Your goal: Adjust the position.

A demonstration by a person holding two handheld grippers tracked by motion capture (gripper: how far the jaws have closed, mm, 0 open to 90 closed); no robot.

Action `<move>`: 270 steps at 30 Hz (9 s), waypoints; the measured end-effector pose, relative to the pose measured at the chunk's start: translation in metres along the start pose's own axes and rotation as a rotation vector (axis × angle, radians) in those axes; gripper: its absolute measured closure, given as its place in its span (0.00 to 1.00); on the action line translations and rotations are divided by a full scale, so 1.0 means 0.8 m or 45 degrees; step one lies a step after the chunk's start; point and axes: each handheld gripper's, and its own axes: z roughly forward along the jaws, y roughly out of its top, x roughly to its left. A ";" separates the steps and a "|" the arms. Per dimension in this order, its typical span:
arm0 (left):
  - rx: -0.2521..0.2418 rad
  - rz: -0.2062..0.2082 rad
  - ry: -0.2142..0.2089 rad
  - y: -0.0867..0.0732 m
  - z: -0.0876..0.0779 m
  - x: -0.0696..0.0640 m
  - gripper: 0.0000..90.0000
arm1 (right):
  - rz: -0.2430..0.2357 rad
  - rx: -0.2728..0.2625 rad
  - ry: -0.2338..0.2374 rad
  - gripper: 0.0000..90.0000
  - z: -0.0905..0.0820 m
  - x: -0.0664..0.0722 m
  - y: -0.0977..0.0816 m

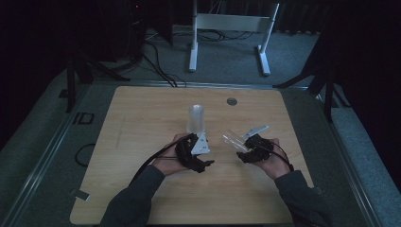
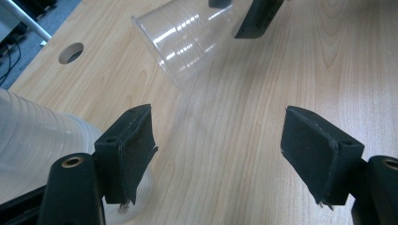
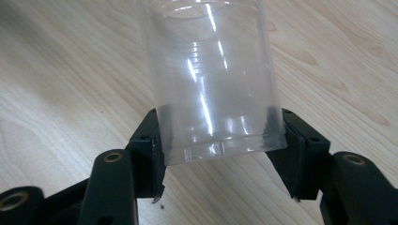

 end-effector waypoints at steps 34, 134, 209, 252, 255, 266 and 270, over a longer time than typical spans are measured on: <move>-0.017 -0.075 0.045 0.006 0.005 0.003 0.29 | 0.412 -0.089 -0.249 0.47 0.008 -0.025 -0.023; -0.161 -0.331 0.080 0.054 0.030 0.016 0.29 | 0.666 -0.690 -0.653 0.47 0.017 -0.001 -0.057; -0.364 -0.634 -0.042 0.137 0.084 0.050 0.21 | 0.603 -0.985 -0.800 0.47 -0.010 0.018 -0.062; -0.514 -0.884 -0.237 0.164 0.113 0.052 0.26 | 0.534 -1.057 -0.803 0.47 -0.009 0.031 -0.059; -0.516 -0.877 -0.232 0.164 0.112 0.052 0.28 | 0.533 -1.058 -0.800 0.47 -0.009 0.031 -0.059; -0.523 -0.833 -0.193 0.167 0.110 0.048 0.31 | 0.532 -1.056 -0.787 0.47 -0.010 0.029 -0.060; -0.524 -0.805 -0.174 0.168 0.108 0.045 0.31 | 0.527 -1.055 -0.780 0.46 -0.010 0.029 -0.060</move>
